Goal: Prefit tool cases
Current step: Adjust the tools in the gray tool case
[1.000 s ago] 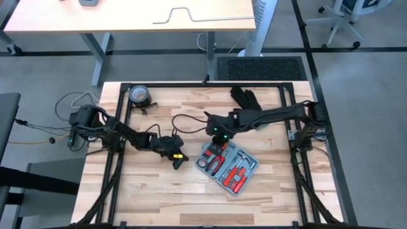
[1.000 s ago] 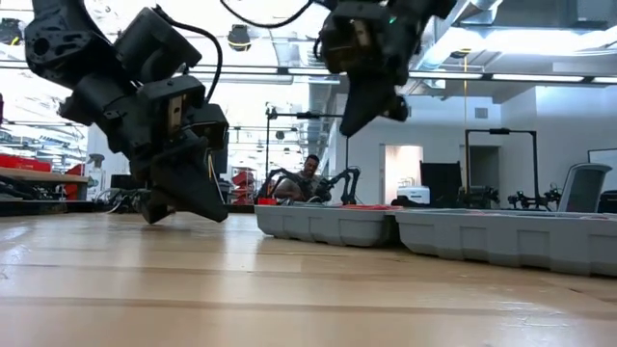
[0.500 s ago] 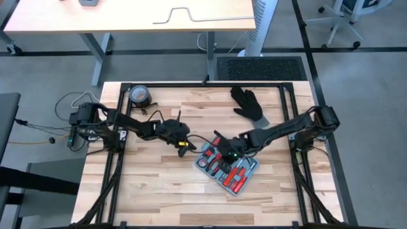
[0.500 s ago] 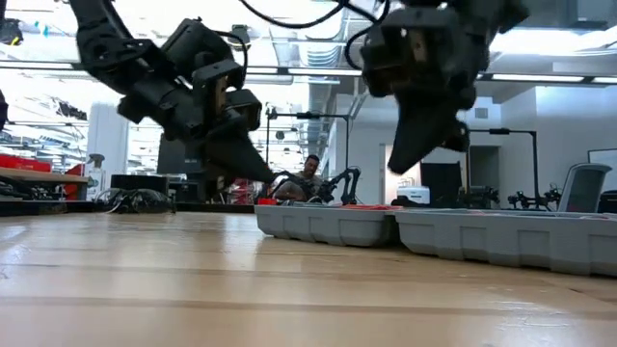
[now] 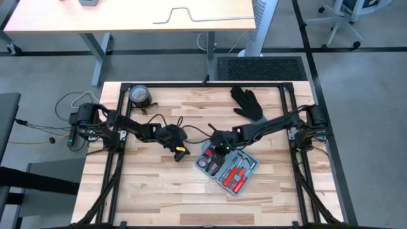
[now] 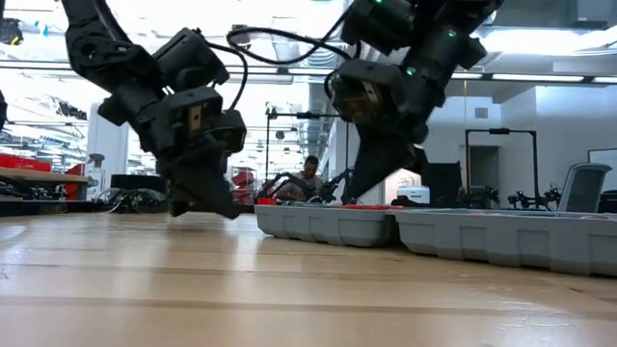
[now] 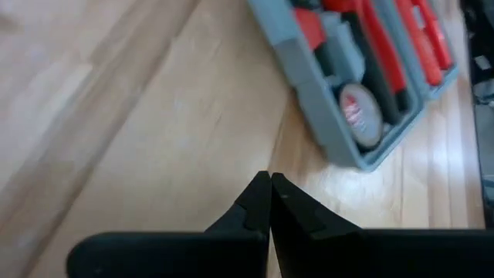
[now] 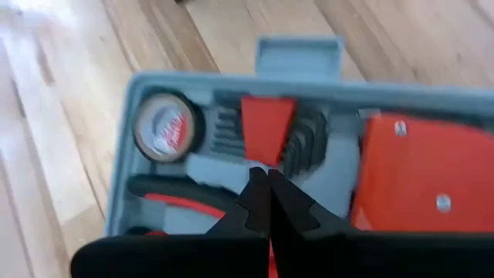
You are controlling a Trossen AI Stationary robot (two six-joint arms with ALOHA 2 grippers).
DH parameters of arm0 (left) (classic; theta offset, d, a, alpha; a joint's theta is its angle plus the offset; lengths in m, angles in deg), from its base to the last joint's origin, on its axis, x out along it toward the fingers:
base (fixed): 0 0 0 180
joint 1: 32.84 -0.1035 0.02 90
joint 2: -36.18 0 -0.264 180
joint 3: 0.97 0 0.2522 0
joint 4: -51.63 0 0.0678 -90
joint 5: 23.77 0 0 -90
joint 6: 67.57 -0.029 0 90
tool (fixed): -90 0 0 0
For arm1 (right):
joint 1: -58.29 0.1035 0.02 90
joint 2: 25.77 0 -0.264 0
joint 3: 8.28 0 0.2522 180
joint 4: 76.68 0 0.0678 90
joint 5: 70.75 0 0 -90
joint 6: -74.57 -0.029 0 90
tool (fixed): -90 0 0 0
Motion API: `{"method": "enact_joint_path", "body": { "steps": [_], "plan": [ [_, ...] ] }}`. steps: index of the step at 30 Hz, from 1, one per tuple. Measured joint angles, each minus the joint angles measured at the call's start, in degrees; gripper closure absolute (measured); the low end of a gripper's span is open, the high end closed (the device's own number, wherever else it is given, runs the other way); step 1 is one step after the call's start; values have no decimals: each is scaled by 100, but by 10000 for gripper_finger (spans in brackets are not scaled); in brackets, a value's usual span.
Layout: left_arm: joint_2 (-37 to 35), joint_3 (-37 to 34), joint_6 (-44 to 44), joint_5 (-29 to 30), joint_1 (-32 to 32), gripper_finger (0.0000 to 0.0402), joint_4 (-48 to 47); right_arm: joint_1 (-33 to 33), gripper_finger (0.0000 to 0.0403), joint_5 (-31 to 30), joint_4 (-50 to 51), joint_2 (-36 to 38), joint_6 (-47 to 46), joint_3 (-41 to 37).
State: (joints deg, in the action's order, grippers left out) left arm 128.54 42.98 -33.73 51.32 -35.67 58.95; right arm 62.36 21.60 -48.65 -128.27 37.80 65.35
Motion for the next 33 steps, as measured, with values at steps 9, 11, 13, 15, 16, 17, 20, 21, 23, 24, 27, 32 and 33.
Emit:
{"method": "enact_joint_path", "body": {
  "steps": [9,11,13,15,16,17,20,21,23,24,27,32,33],
  "plan": [
    [0,-93,244,300,288,401,37,-103,403,105,54,-273,515,633],
    [0,-93,286,307,290,401,102,-161,403,297,78,-618,461,618],
    [0,-93,287,319,290,401,144,-192,403,548,-21,-867,438,640],
    [0,-93,282,336,290,401,229,-249,403,726,-106,-979,348,649],
    [0,-93,280,343,290,401,250,-249,403,788,-116,-964,297,653],
    [0,-93,278,349,290,401,270,-247,403,779,-110,-888,290,633],
    [0,-93,244,355,282,401,286,-245,403,593,255,-415,287,596],
    [0,-93,210,354,268,401,291,-245,403,513,284,-199,276,599],
    [0,-93,174,356,227,401,291,-245,403,376,640,278,275,618],
    [0,-93,143,360,200,401,293,-243,403,326,848,502,273,618],
    [0,-93,110,358,107,401,316,-122,403,152,1529,1076,236,616],
    [0,-93,-44,310,-101,401,373,348,403,-218,2698,1751,-187,581],
    [0,-93,-84,271,-157,401,404,480,403,-252,2784,1808,-346,522]
  ]
}}
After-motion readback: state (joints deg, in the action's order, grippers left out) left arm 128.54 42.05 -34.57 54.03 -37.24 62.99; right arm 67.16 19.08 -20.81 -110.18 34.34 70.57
